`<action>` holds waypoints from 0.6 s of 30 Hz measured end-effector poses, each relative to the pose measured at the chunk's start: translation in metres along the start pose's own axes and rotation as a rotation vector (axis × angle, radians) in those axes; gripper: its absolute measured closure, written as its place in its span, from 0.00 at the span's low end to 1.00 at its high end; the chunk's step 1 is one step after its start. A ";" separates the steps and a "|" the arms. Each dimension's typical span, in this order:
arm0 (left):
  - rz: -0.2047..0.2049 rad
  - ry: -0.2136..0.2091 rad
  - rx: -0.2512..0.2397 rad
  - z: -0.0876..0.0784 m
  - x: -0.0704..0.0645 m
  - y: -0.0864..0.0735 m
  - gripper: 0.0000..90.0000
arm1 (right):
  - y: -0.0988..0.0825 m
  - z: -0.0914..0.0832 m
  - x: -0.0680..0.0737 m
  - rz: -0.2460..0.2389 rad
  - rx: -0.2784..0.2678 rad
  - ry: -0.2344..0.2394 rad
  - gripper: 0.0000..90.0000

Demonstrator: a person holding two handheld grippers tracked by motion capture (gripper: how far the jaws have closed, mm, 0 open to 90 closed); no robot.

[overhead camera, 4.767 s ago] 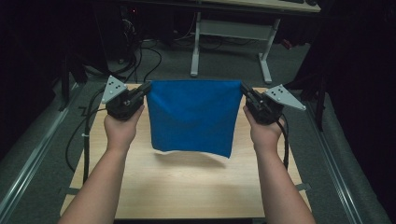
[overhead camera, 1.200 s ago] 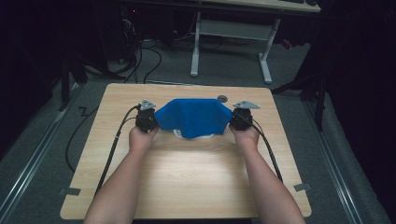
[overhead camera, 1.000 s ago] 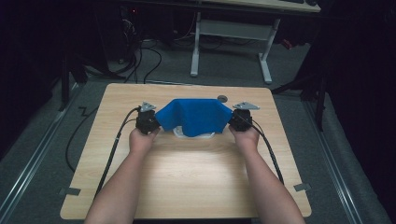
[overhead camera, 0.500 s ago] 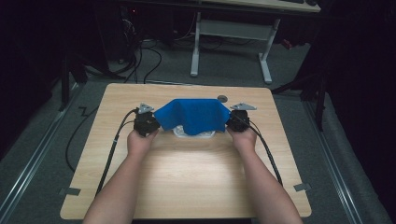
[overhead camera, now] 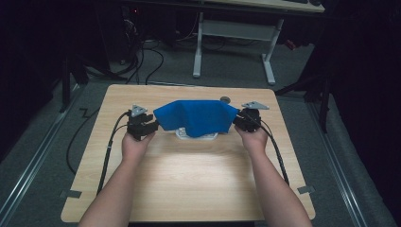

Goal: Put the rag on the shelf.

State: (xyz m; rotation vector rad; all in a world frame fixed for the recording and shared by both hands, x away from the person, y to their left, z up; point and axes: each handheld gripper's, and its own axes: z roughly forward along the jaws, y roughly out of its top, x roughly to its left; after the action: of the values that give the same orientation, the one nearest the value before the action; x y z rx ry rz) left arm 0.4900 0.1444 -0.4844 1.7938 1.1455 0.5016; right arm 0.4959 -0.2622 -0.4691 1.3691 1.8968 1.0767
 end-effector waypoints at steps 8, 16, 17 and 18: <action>0.007 0.012 0.001 -0.018 0.002 -0.010 0.56 | -0.002 -0.019 -0.003 -0.011 -0.039 -0.020 0.63; 0.031 -0.006 0.018 -0.038 -0.002 -0.029 0.55 | -0.012 -0.037 -0.007 -0.016 -0.037 -0.030 0.58; 0.036 -0.005 0.020 -0.041 -0.003 -0.032 0.55 | -0.013 -0.040 -0.007 -0.024 -0.035 -0.034 0.57; 0.036 -0.009 0.021 -0.044 -0.004 -0.034 0.55 | -0.015 -0.043 -0.007 -0.026 -0.043 -0.032 0.57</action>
State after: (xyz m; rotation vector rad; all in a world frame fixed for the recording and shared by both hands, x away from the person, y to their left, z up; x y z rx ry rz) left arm 0.4391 0.1669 -0.4913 1.8358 1.1178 0.5034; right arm 0.4563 -0.2835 -0.4592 1.3268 1.8530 1.0700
